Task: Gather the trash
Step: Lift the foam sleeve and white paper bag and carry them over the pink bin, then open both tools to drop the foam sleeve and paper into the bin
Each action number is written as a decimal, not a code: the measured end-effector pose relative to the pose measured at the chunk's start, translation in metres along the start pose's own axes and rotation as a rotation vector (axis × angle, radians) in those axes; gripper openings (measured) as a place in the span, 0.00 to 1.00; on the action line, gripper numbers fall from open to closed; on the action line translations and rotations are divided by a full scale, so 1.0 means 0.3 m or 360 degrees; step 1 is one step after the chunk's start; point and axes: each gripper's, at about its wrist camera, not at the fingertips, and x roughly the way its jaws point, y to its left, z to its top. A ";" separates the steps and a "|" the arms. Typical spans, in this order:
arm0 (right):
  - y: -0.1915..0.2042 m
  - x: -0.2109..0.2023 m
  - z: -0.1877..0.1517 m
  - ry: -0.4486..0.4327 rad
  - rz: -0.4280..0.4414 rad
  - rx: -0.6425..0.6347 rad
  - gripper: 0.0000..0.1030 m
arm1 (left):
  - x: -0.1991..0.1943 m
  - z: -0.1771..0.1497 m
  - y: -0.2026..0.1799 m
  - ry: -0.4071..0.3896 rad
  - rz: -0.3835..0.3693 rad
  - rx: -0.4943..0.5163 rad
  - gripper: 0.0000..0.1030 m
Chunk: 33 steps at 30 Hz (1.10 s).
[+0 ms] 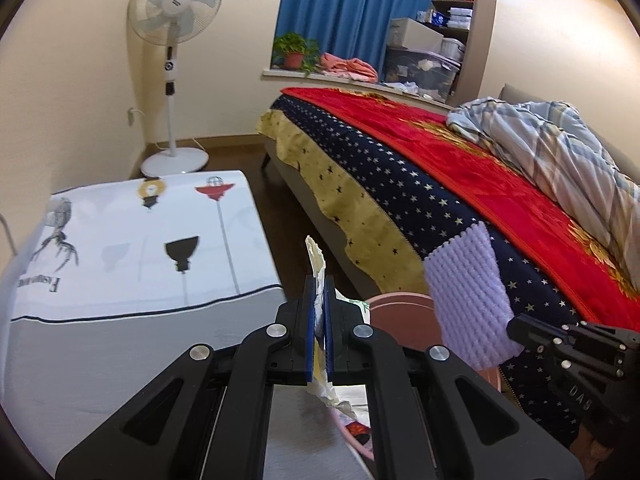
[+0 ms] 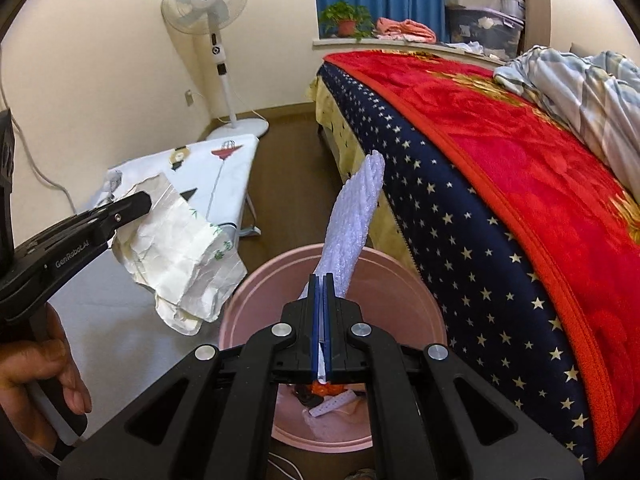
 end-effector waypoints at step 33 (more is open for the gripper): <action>-0.069 0.035 -0.017 0.0051 -0.0130 0.0077 0.05 | 0.127 -0.035 -0.118 0.0128 -0.0241 -0.0041 0.13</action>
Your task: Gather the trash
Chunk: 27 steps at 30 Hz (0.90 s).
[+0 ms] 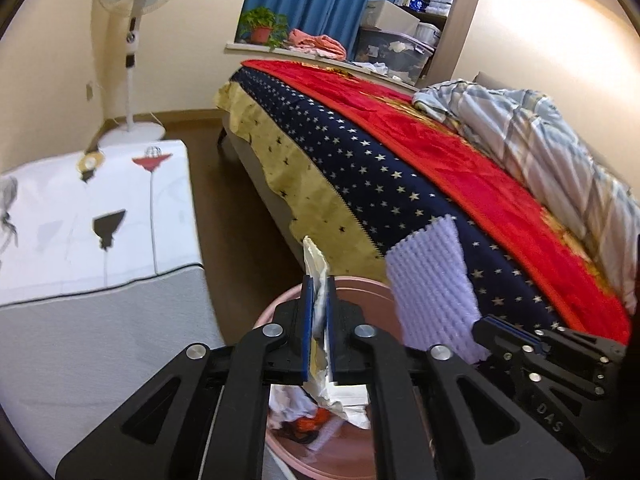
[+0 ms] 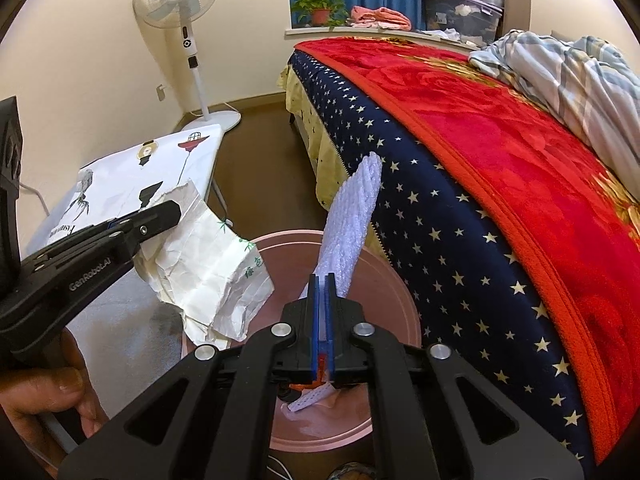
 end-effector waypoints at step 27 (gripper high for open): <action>0.240 -0.334 -0.079 -0.0316 0.0142 -0.0134 0.95 | -0.532 -0.115 0.171 -0.0310 0.0401 0.0084 0.81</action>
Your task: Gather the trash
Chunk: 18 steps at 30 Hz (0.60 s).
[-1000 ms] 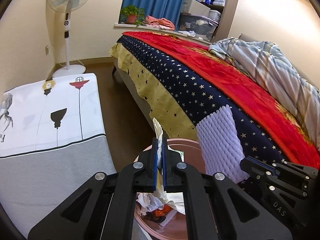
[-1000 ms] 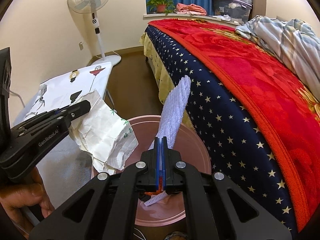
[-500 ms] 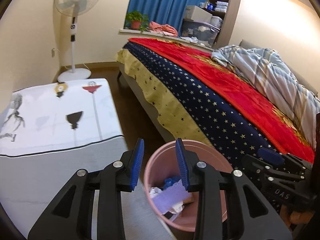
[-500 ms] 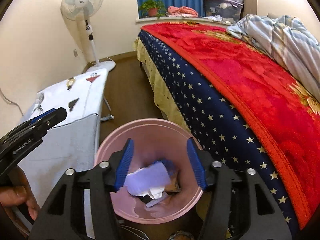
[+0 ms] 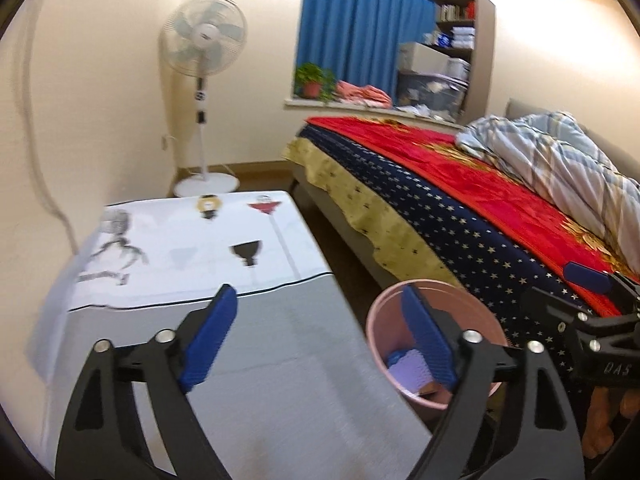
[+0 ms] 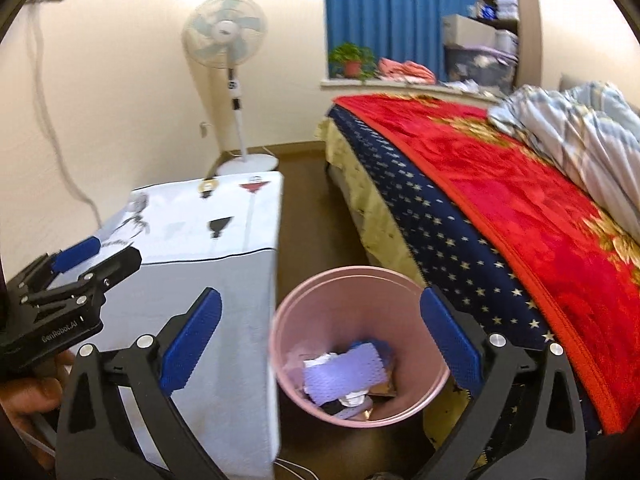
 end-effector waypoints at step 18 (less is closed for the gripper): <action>0.182 -0.072 -0.148 -0.0092 -0.0020 -0.0145 0.95 | -0.238 -0.196 0.077 0.0003 0.0211 -0.0168 0.92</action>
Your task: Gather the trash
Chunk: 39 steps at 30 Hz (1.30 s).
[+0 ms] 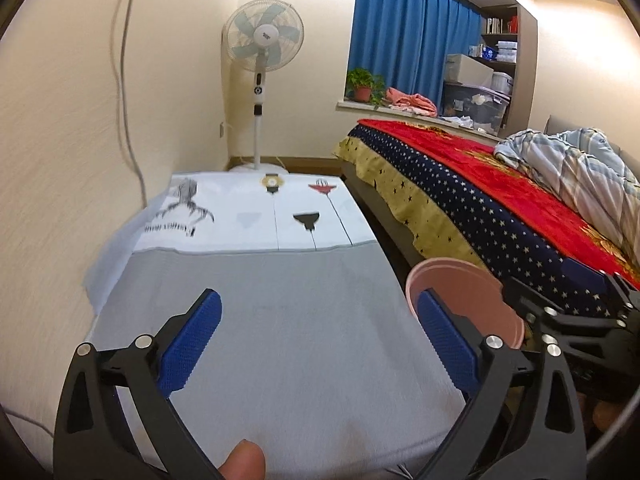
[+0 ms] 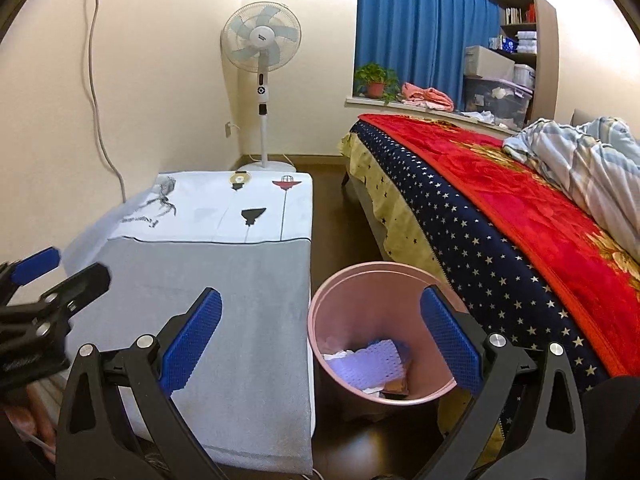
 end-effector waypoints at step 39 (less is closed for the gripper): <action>0.006 0.140 -0.041 0.0129 0.0030 0.0051 0.95 | 0.122 -0.091 0.058 0.0072 0.0150 -0.0095 0.92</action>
